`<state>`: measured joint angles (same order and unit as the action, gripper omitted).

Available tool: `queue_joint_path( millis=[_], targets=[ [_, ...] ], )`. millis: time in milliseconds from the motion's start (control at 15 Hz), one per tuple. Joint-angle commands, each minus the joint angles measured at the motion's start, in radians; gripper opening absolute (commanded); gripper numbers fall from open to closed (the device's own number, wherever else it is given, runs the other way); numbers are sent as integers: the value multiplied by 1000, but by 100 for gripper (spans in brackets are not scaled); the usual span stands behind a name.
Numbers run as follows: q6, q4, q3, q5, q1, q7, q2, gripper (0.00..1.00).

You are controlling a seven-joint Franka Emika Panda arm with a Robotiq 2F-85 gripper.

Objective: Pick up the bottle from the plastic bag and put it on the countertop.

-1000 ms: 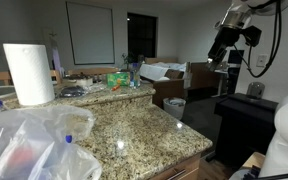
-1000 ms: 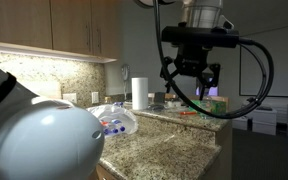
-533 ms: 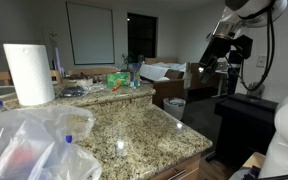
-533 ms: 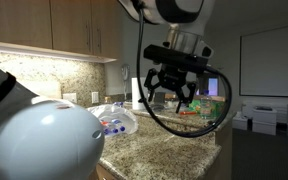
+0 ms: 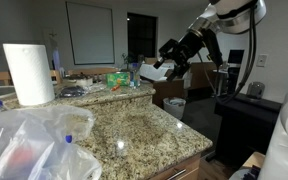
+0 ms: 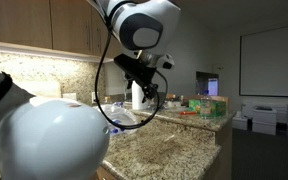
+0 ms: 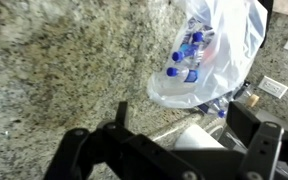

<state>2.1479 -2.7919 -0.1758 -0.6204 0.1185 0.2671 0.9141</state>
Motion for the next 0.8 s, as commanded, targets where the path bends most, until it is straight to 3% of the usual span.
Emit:
queue_joint_path(
  millis=[0,133,267,333,600,733],
  targets=[
    [253,0,140,-191,123,-21,-92,100],
    [388,0,231,-268,179,-37,-176,100],
    [420,0,282,-277,211,-49,-245,100],
    [367,0,248,-245,192,-41,-173,100],
    [374,12,251,-246,196,-43,-201,100],
    [412,12,272,-282,171,-149,-256,100]
  ],
)
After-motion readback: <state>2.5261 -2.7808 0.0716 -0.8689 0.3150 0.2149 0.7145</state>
